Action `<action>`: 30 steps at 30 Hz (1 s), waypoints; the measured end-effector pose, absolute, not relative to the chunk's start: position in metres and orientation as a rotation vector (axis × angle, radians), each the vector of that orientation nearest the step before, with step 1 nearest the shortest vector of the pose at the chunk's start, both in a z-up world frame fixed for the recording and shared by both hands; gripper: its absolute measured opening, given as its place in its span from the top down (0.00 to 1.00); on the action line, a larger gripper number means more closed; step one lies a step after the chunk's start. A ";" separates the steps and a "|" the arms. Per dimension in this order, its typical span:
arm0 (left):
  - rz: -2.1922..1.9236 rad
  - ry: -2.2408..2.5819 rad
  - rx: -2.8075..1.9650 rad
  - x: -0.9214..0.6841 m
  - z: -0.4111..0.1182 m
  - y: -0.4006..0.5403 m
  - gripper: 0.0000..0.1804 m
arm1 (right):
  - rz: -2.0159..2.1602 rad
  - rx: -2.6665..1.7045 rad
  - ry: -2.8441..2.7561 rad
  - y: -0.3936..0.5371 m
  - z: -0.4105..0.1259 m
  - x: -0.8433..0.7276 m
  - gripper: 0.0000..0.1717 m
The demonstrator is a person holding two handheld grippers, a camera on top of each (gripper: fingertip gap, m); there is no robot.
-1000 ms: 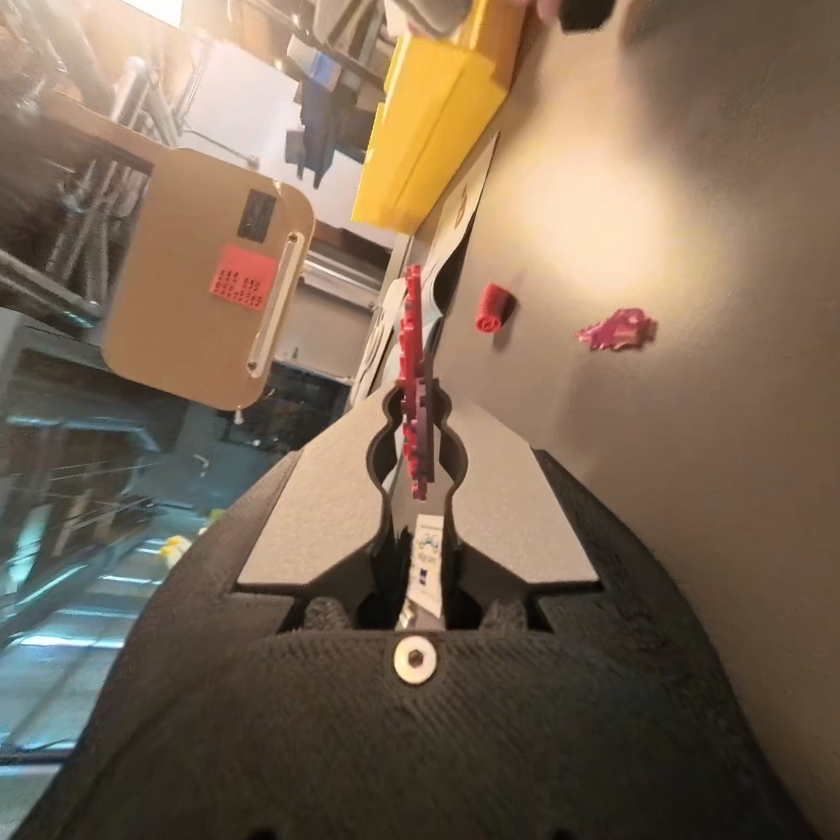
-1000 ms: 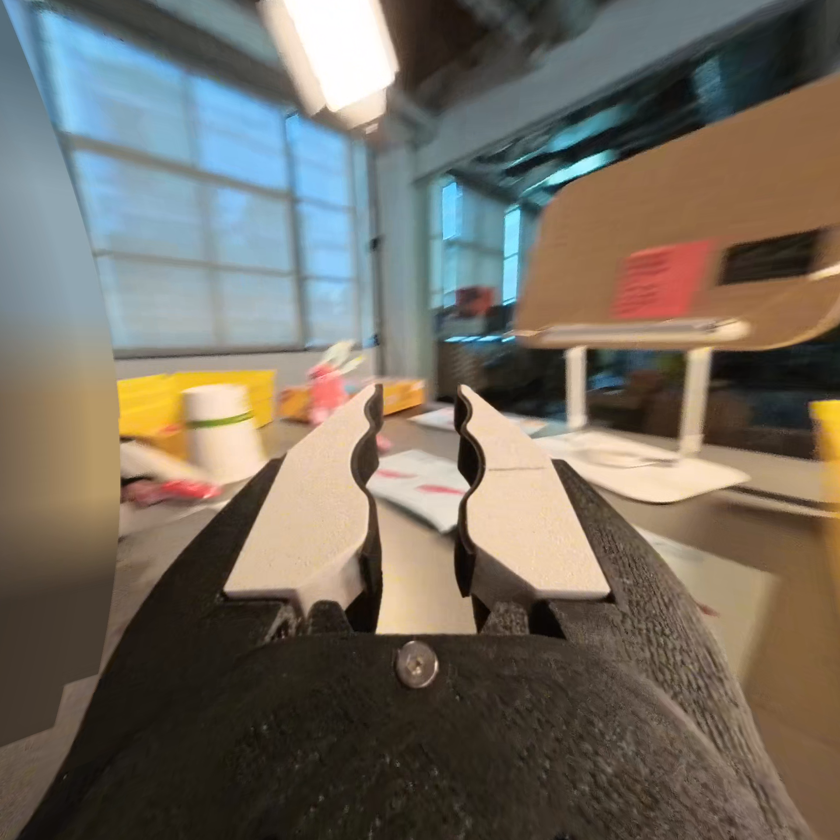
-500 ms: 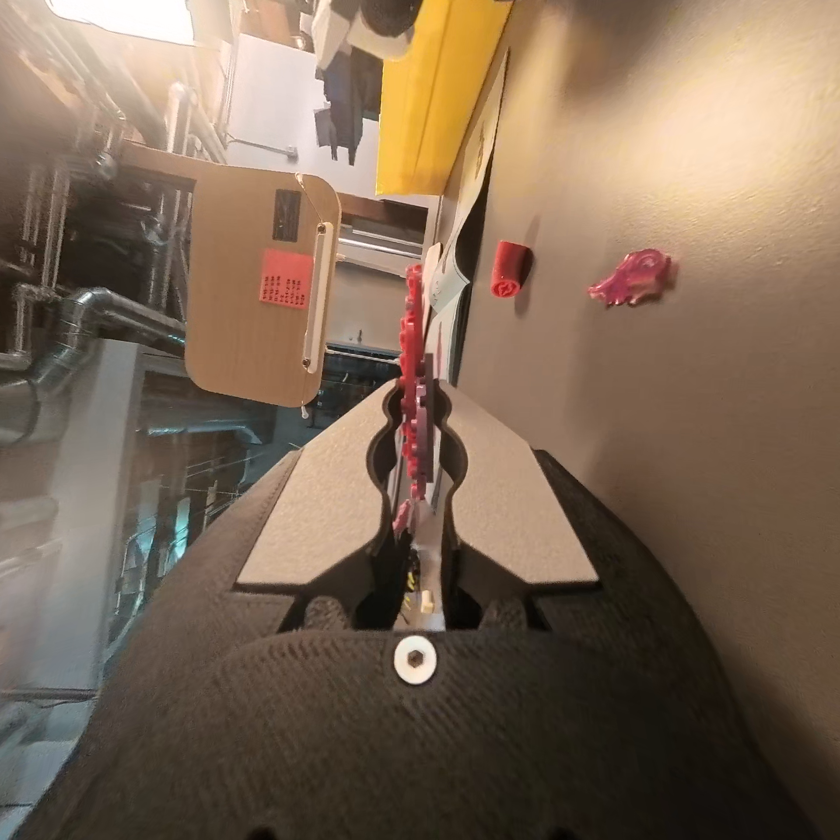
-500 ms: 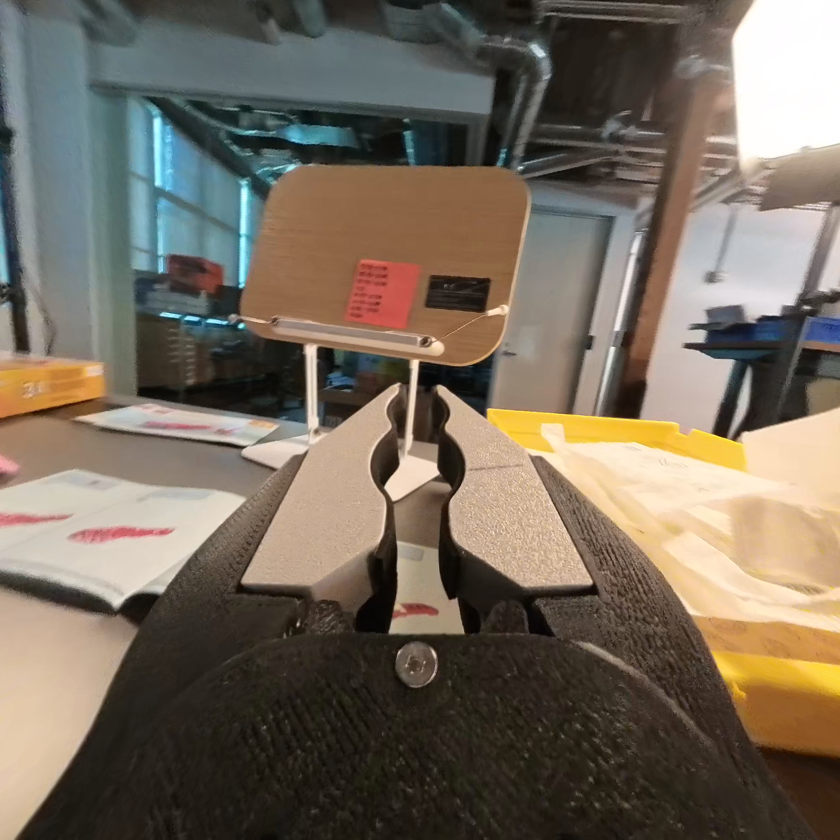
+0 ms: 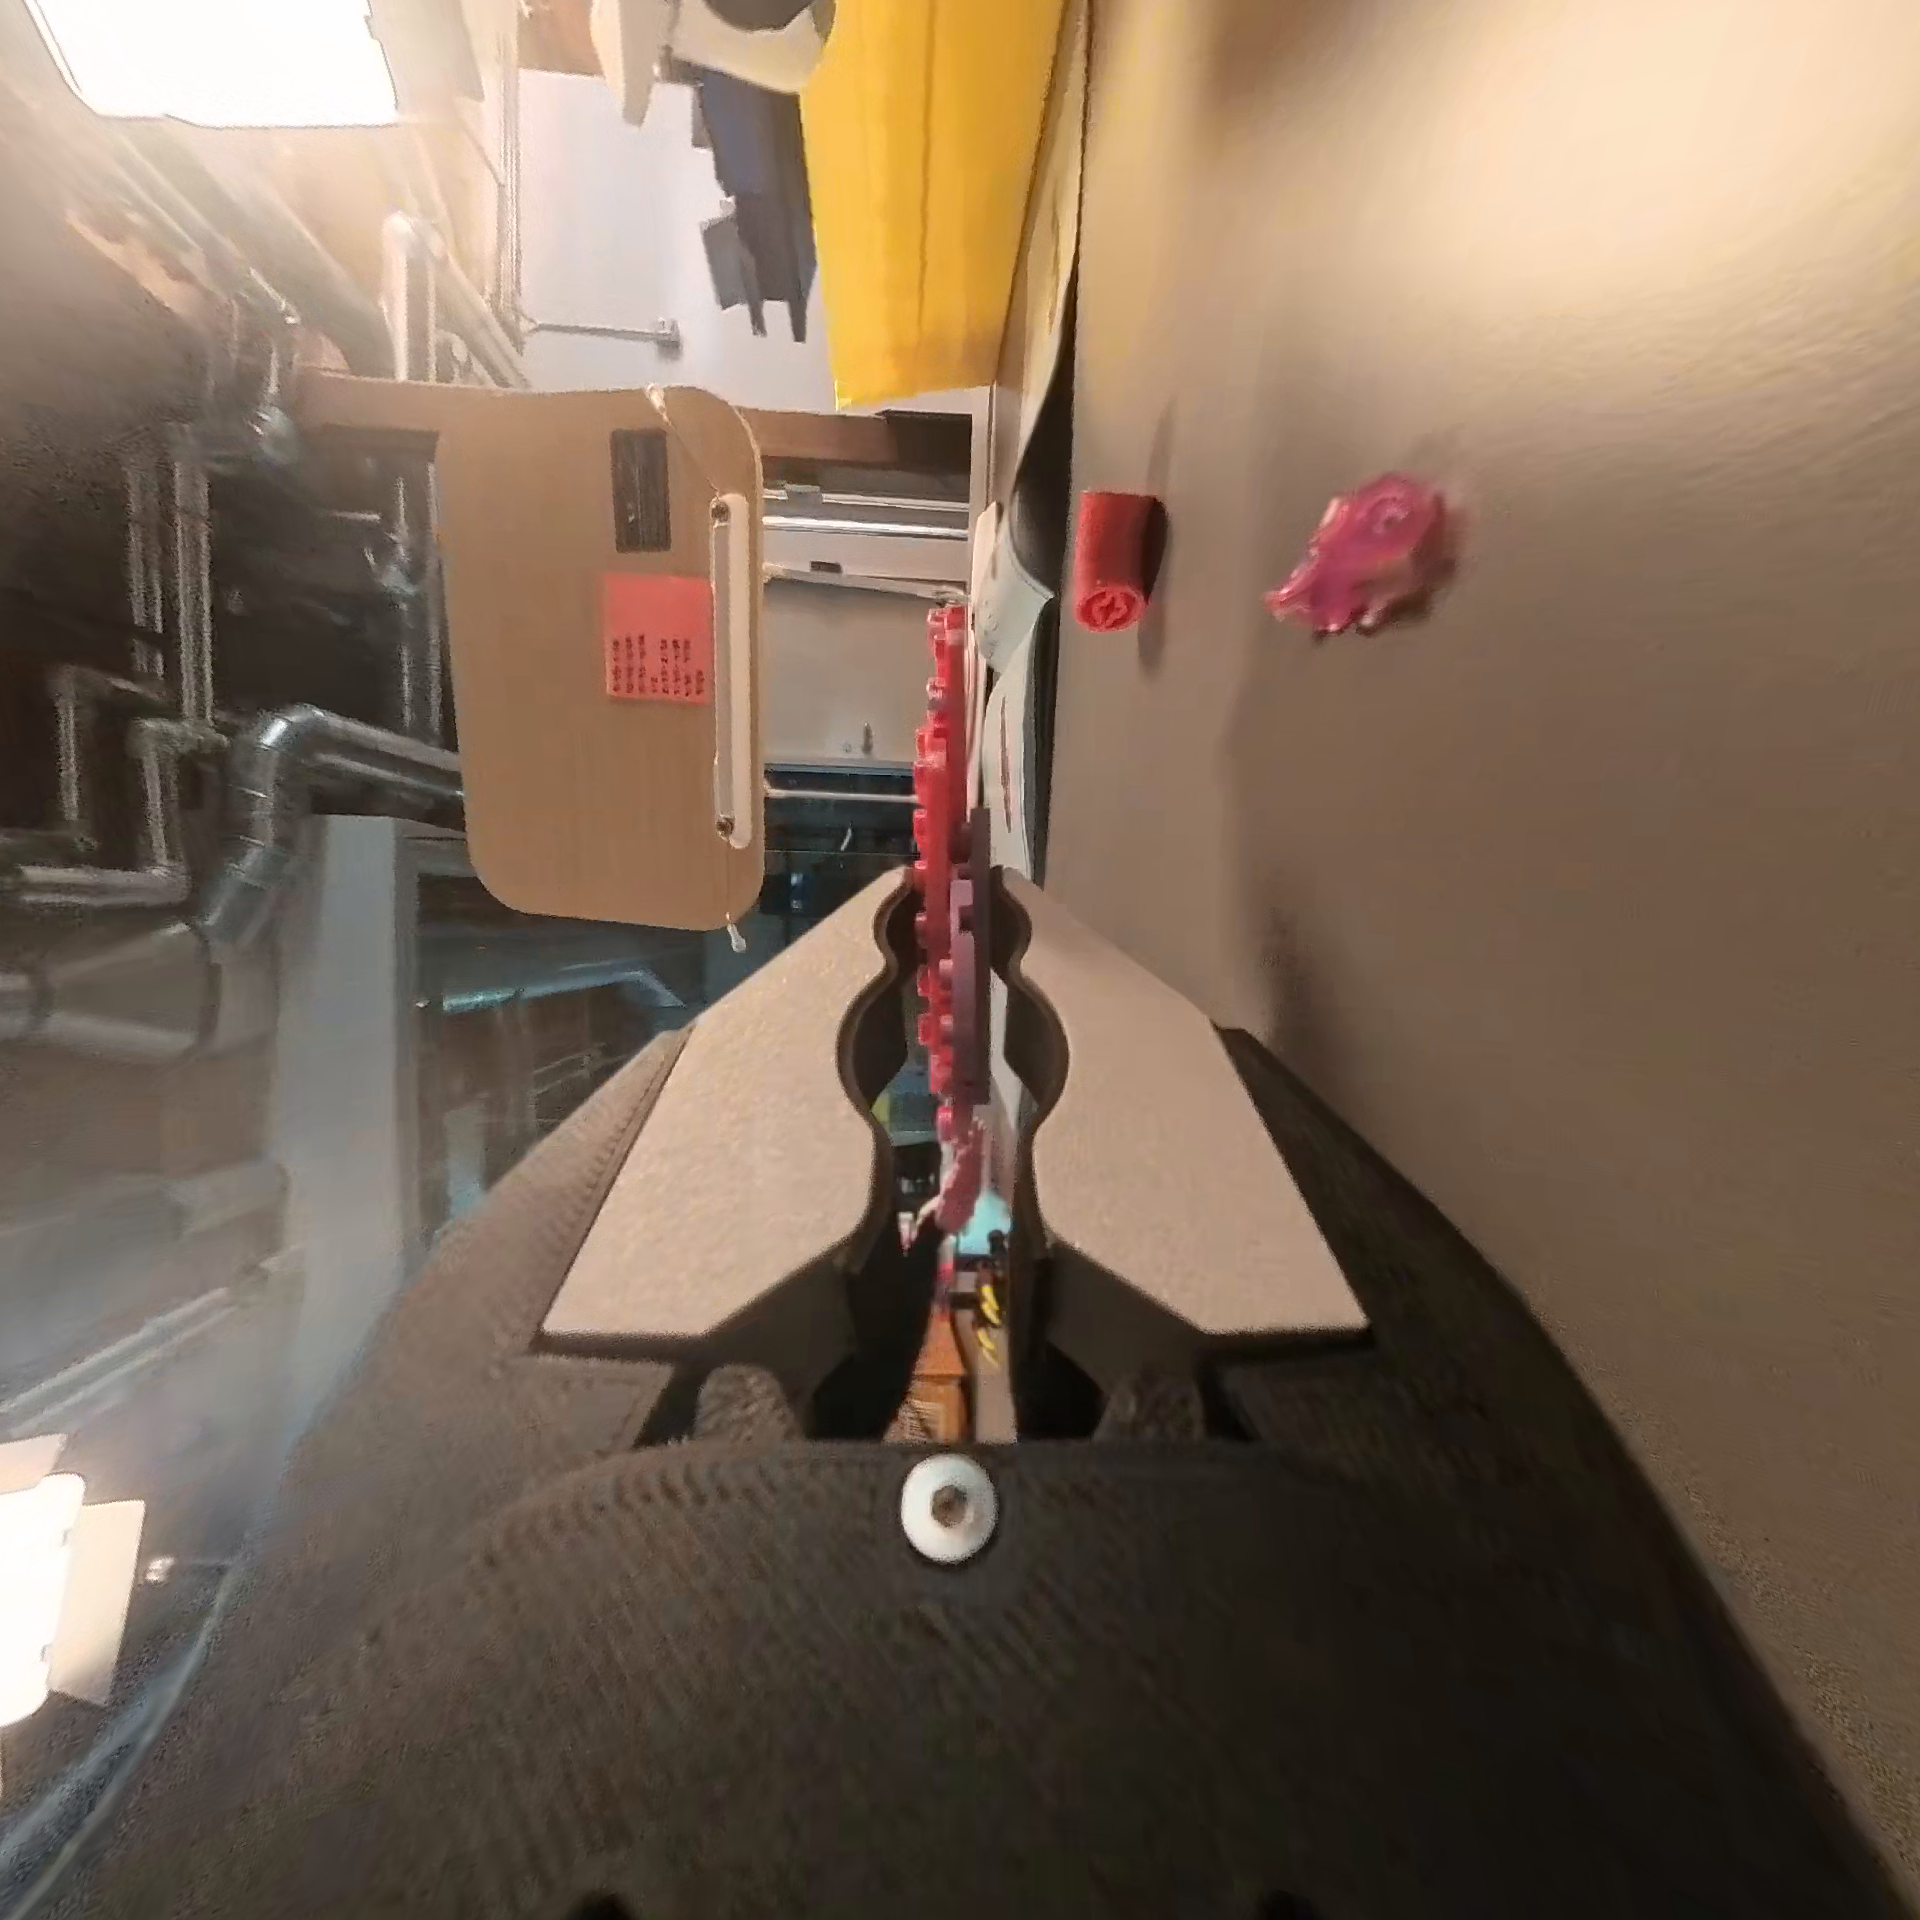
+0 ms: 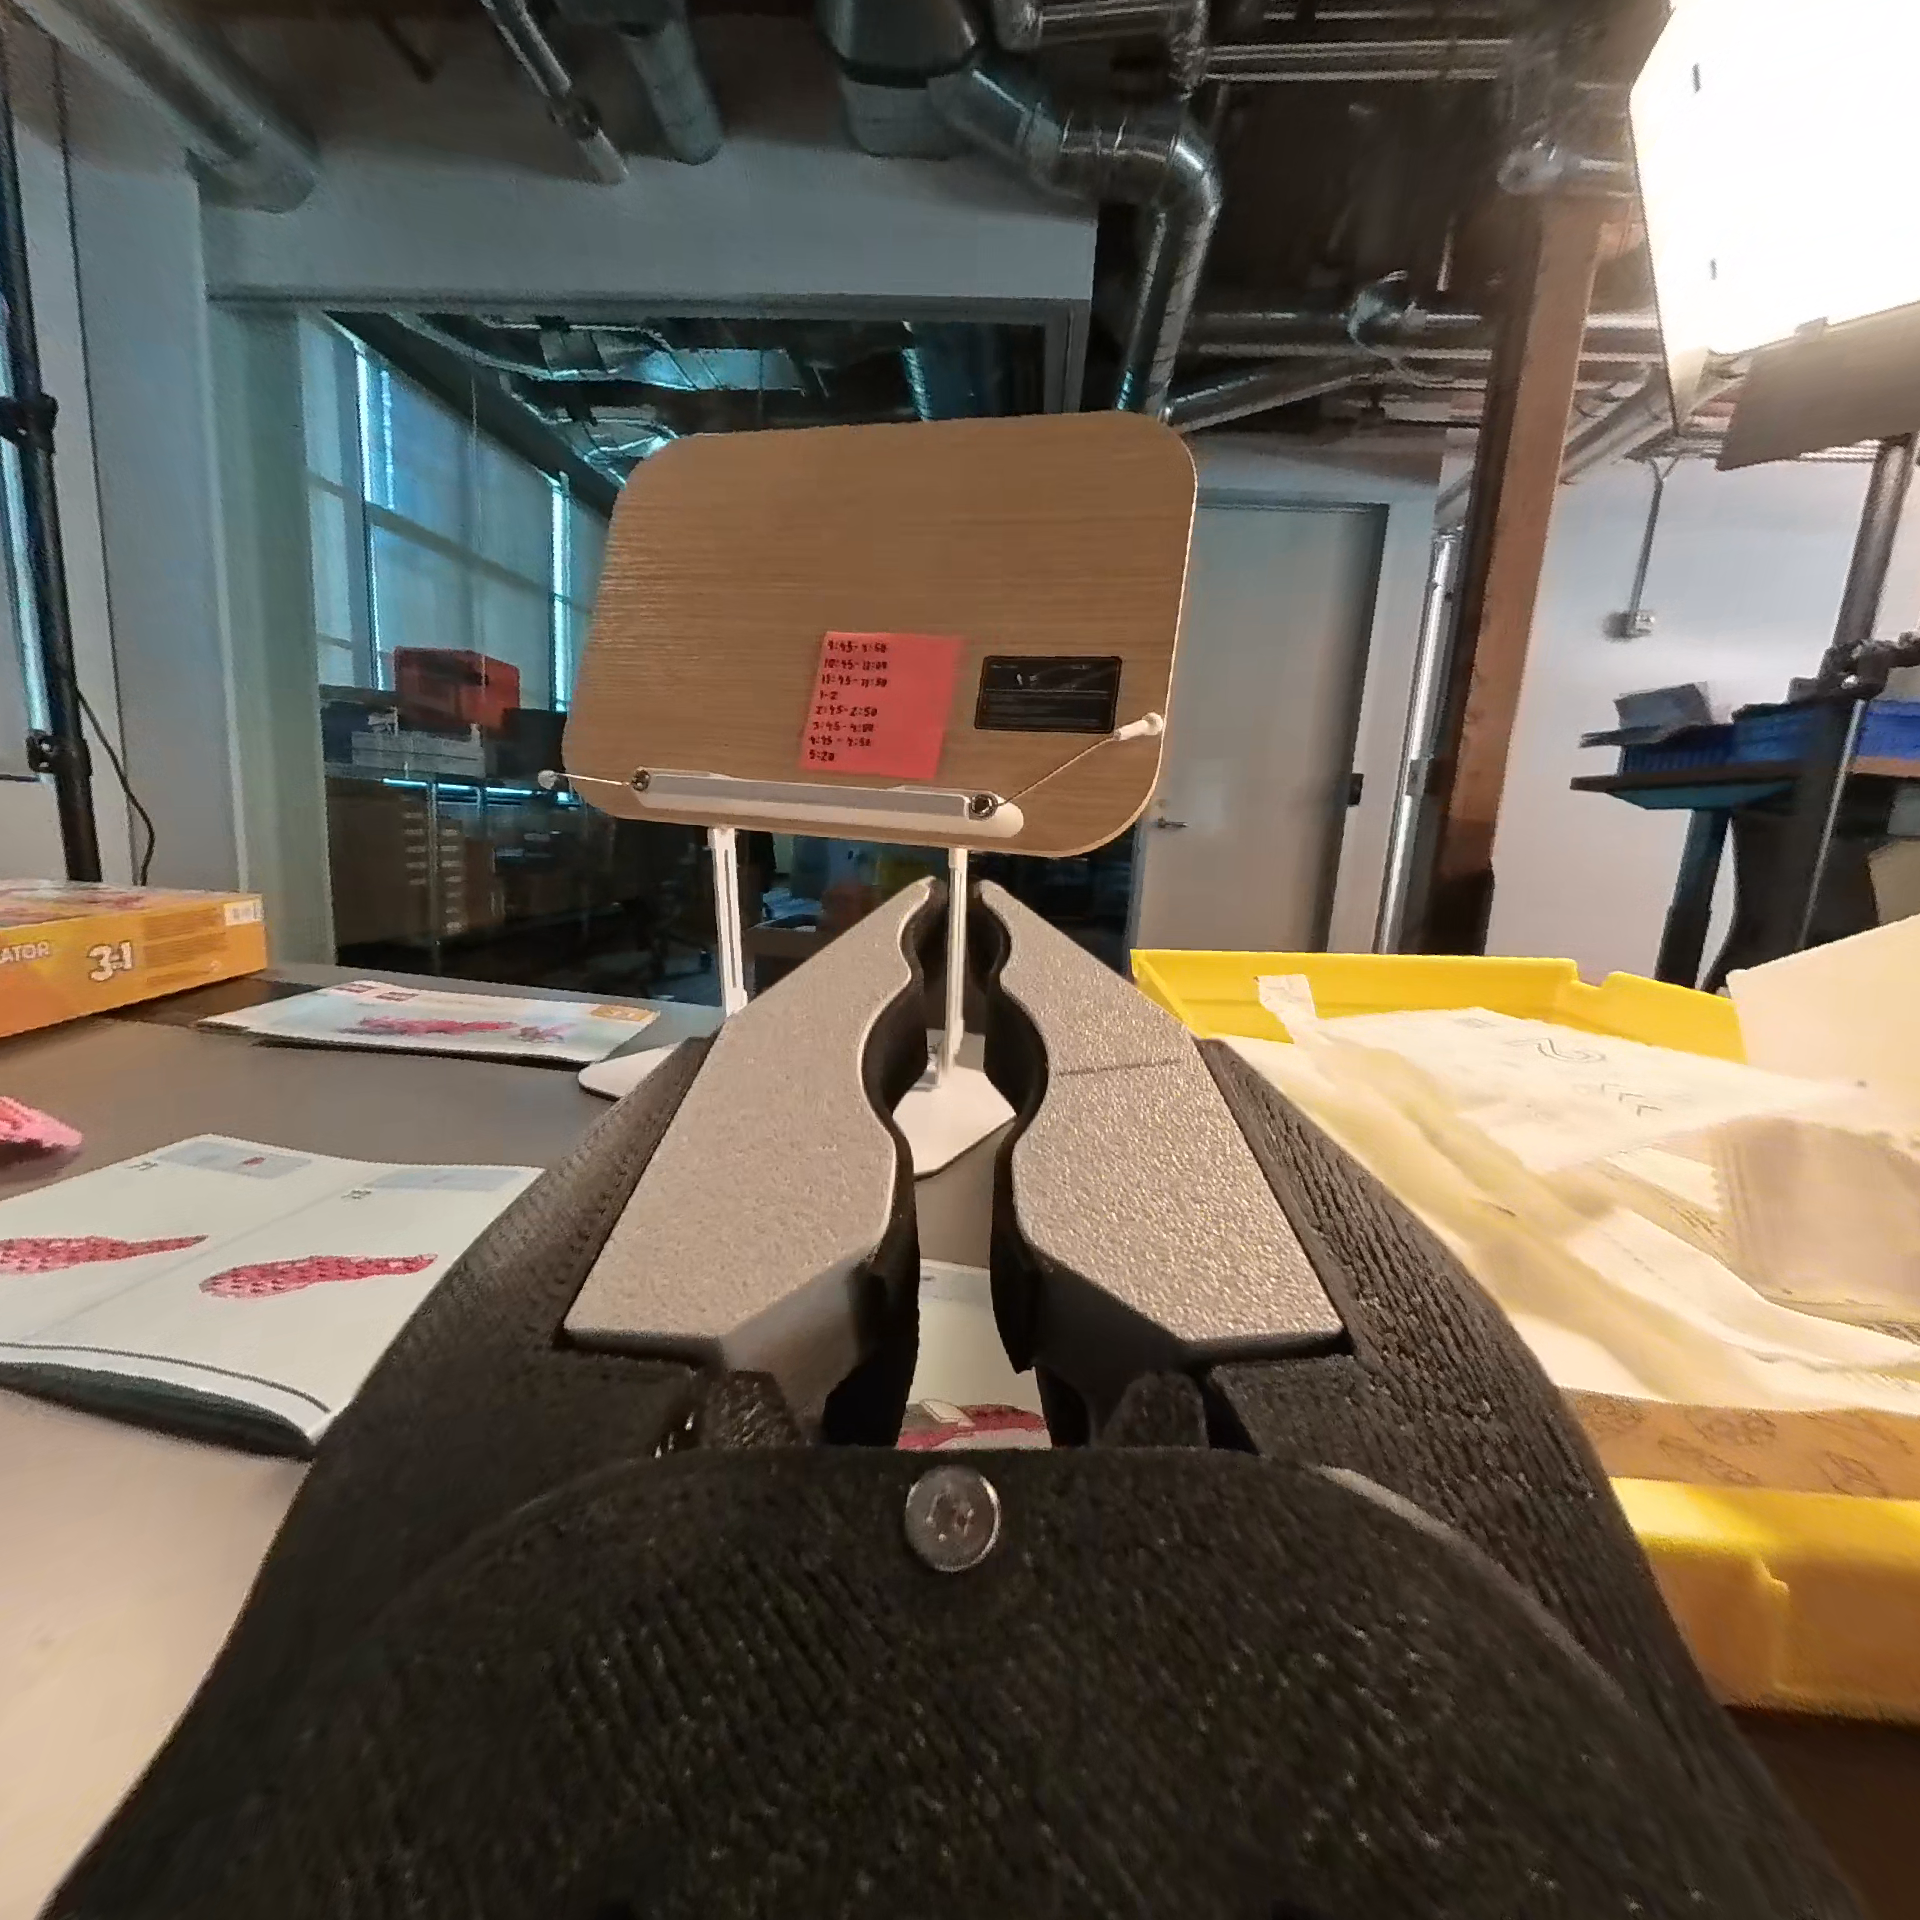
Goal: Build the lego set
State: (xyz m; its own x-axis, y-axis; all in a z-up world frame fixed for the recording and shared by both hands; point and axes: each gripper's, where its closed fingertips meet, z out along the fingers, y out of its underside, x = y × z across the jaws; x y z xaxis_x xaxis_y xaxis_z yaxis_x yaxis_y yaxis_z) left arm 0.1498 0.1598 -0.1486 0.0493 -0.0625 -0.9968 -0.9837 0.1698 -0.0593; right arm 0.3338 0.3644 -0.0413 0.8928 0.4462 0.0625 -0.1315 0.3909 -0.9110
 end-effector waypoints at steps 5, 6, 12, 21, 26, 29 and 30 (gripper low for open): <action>1.038 1.281 -1.127 0.151 -0.147 0.160 0.94 | 0.398 -1.126 -0.289 0.366 -0.042 0.338 1.00; 1.040 1.281 -1.126 0.151 -0.147 0.160 0.94 | 0.397 -1.131 -0.287 0.367 -0.043 0.339 1.00; 1.043 1.279 -1.119 0.151 -0.146 0.160 0.94 | 0.398 -1.146 -0.290 0.369 -0.045 0.338 1.00; 1.049 1.278 -1.108 0.152 -0.145 0.160 0.94 | 0.394 -1.165 -0.299 0.371 -0.048 0.336 1.00; 1.055 1.283 -1.096 0.153 -0.145 0.159 0.94 | 0.384 -1.163 -0.315 0.371 -0.048 0.334 1.00; 1.056 1.285 -1.091 0.153 -0.145 0.159 0.94 | 0.386 -1.154 -0.334 0.369 -0.047 0.330 1.00; 1.057 1.285 -1.091 0.153 -0.145 0.159 0.94 | 0.389 -1.147 -0.341 0.368 -0.047 0.329 1.00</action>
